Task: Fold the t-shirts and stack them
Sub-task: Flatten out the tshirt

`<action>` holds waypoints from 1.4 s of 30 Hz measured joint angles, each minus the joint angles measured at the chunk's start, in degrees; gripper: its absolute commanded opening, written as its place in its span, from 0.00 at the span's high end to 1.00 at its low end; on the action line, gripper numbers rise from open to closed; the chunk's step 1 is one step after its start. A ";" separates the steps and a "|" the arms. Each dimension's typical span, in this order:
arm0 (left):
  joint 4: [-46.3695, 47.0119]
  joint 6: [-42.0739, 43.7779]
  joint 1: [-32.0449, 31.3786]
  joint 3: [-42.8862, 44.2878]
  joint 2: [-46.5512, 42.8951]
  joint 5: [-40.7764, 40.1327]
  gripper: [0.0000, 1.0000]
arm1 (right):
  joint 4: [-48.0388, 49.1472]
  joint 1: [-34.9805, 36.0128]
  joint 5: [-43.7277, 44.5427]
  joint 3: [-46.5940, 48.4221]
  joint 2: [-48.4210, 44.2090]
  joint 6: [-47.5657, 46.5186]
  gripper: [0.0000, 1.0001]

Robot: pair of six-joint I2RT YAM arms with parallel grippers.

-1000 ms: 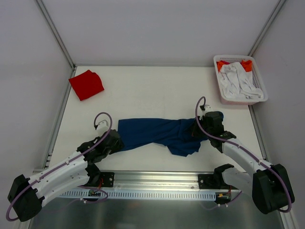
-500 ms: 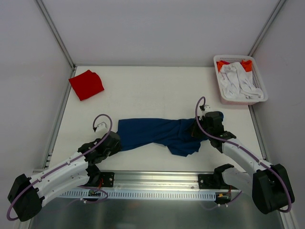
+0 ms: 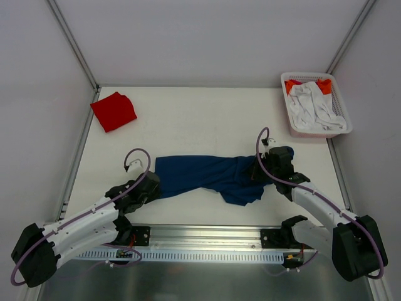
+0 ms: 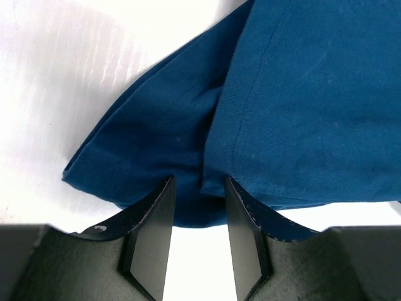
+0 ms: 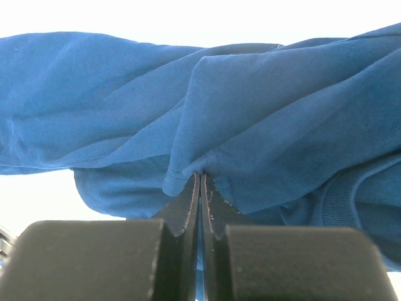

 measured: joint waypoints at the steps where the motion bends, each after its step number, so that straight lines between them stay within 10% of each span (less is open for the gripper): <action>1: 0.28 0.17 0.00 0.09 0.35 0.02 0.63 | 0.00 0.11 0.02 0.00 0.00 0.04 1.00; 20: 4.81 1.51 -0.02 2.16 4.57 0.48 0.66 | 0.76 0.92 0.00 0.00 0.66 0.17 1.00; 32: 5.22 2.05 0.00 2.10 4.17 0.74 1.00 | 0.76 0.92 0.02 0.00 0.66 0.17 1.00; 42: 5.38 2.49 -0.02 2.12 3.65 0.81 1.00 | 0.59 0.92 0.11 0.02 0.11 0.26 1.00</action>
